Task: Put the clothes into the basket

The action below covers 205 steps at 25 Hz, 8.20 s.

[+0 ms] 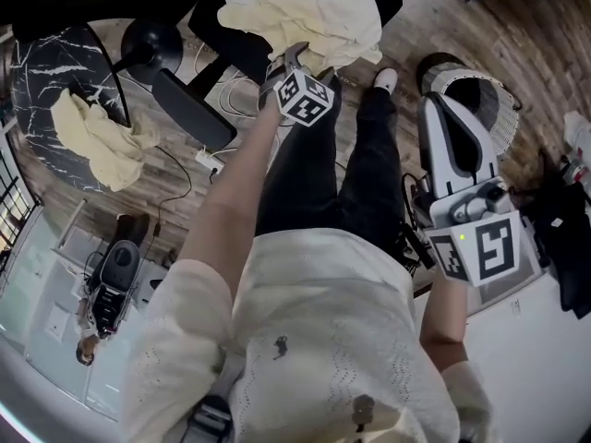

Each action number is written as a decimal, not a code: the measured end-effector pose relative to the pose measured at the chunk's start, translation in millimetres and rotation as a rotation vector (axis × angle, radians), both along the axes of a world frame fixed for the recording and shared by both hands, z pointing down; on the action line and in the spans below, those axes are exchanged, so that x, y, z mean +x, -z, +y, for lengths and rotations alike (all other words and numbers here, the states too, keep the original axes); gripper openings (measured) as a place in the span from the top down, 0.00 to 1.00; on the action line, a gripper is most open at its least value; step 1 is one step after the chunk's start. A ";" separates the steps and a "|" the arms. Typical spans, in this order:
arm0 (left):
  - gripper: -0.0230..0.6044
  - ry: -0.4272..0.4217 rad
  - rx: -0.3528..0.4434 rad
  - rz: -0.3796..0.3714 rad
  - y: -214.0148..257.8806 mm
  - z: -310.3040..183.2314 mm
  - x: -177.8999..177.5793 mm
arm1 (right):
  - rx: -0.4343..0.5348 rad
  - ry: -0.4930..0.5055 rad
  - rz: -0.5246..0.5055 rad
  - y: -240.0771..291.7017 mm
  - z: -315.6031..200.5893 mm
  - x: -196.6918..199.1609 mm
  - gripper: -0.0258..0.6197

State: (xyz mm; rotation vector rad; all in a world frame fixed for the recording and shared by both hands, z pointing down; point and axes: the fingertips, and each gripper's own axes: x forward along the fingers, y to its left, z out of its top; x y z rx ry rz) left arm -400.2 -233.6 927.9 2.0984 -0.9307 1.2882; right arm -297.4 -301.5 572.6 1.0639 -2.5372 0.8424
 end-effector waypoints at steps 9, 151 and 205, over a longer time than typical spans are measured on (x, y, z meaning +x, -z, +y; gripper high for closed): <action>0.36 0.077 0.042 -0.025 -55.0 -23.2 8.7 | -0.021 -0.024 0.024 -48.3 -1.5 14.0 0.95; 0.78 0.691 0.212 0.276 345.4 88.3 20.7 | 0.089 0.043 0.144 106.4 92.3 131.0 0.95; 0.78 0.268 0.808 0.685 705.0 5.9 13.0 | 0.621 -0.204 -0.085 417.9 85.7 126.1 0.95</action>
